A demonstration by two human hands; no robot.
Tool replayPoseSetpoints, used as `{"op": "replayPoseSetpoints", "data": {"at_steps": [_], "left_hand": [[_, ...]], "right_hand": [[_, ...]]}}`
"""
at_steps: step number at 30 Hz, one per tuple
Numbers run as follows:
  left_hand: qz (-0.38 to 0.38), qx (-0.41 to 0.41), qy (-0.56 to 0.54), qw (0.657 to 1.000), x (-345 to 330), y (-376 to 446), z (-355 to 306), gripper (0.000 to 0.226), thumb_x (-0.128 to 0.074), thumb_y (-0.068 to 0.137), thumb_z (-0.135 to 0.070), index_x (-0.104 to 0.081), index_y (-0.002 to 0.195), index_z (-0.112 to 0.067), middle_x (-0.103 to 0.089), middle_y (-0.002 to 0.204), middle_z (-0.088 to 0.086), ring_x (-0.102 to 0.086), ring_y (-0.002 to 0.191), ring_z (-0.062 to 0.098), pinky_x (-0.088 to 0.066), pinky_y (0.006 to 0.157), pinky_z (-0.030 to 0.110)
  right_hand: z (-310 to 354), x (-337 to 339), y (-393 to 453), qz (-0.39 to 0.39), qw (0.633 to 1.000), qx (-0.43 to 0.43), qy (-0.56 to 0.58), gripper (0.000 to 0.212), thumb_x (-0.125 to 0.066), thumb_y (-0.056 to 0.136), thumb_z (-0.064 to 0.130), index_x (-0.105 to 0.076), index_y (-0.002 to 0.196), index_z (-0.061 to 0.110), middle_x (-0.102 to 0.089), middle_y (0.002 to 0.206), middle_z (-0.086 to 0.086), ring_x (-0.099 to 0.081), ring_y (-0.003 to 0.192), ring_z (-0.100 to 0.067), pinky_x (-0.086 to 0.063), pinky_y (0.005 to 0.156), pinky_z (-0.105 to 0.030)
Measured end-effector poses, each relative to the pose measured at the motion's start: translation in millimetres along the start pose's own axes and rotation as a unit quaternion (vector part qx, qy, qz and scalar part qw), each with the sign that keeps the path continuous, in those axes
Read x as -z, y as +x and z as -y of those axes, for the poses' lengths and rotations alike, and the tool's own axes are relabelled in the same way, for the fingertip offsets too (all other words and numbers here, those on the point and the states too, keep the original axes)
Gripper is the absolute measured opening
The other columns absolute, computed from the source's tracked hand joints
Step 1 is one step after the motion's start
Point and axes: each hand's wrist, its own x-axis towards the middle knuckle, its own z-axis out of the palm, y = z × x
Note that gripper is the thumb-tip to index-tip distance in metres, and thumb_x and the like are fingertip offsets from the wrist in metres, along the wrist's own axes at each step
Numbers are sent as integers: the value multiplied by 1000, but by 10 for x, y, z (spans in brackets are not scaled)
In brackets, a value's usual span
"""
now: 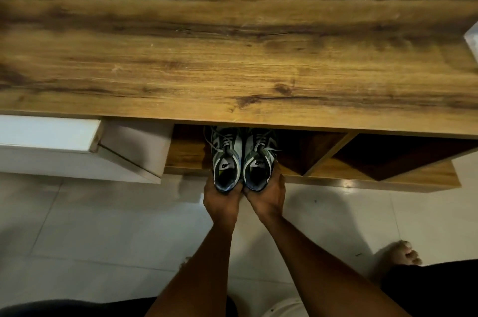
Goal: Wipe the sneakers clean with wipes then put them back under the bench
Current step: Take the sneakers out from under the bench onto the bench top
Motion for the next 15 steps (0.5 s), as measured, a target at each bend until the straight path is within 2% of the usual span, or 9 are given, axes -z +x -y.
{"op": "replayPoseSetpoints", "data": {"at_steps": [2, 4, 7, 10, 15], "left_hand": [[-8, -3, 10, 1000, 6, 4, -33, 59, -95, 69, -23, -71, 123, -18, -72, 111, -6, -69, 101, 13, -53, 87, 18], [-26, -7, 32, 999, 19, -18, -112, 57, -95, 69, -25, -72, 120, -13, -71, 115, 6, -69, 103, 23, -52, 86, 29], [-53, -15, 63, 996, 31, -82, -283, 52, -94, 70, -25, -74, 115, -8, -68, 115, 18, -65, 104, 32, -45, 85, 29], [-77, -28, 86, 993, 70, -158, -460, 50, -95, 69, -28, -76, 109, -7, -68, 108, 23, -64, 103, 40, -49, 88, 37], [-92, -6, 100, 991, 154, -324, -706, 52, -91, 70, -45, -77, 109, -13, -69, 106, 20, -62, 105, 37, -52, 94, 43]], "right_hand": [[36, 26, -8, 3, 1000, 1, -17, 117, -93, 61, 41, -28, 157, 25, -48, 150, -11, -46, 135, -37, -44, 107, -42], [105, 79, -37, 10, 1000, 0, -28, 114, -89, 66, 43, -25, 159, 30, -43, 150, -11, -41, 136, -37, -43, 106, -43], [212, 188, -86, 12, 999, 17, -49, 107, -81, 71, 53, -24, 159, 34, -41, 148, -12, -38, 134, -36, -41, 104, -42], [328, 312, -141, -1, 997, 39, -68, 105, -65, 67, 71, -31, 157, 31, -47, 144, -14, -42, 131, -37, -42, 104, -43], [538, 519, -198, -27, 995, 54, -78, 100, -59, 62, 76, -46, 146, 24, -55, 135, -18, -51, 123, -39, -48, 103, -46]]}}
